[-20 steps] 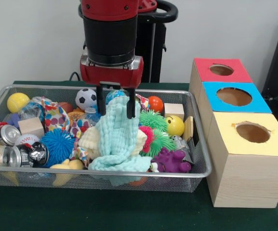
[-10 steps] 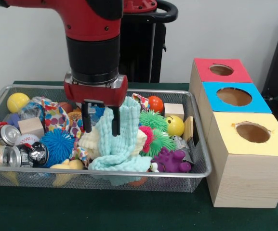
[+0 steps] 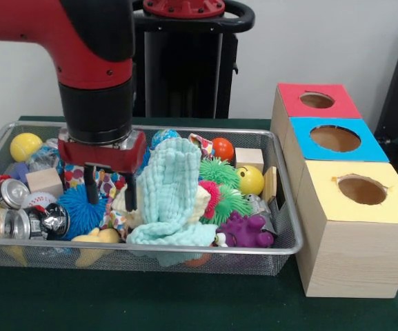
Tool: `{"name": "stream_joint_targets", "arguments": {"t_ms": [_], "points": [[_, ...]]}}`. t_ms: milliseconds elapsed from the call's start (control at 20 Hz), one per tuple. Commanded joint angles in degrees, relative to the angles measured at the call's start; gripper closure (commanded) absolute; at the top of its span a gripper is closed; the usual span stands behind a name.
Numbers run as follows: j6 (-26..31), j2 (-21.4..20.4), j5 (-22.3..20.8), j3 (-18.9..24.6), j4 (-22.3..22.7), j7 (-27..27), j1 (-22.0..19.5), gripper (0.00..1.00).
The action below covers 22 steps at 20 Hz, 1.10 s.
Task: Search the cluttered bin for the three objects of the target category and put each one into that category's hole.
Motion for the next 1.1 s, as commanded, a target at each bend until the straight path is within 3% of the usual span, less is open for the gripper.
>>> {"name": "stream_joint_targets", "arguments": {"t_ms": [50,650,1100], "points": [[-4.08,5.16,-4.86,6.4,-1.1,-13.92,-3.18,0.0],[-8.31,9.91,-9.53,9.51,0.19,-13.11,-6.33,0.0],[-9.77,11.28,-12.65,9.6,-0.12,-11.34,-5.9,0.0]]}}
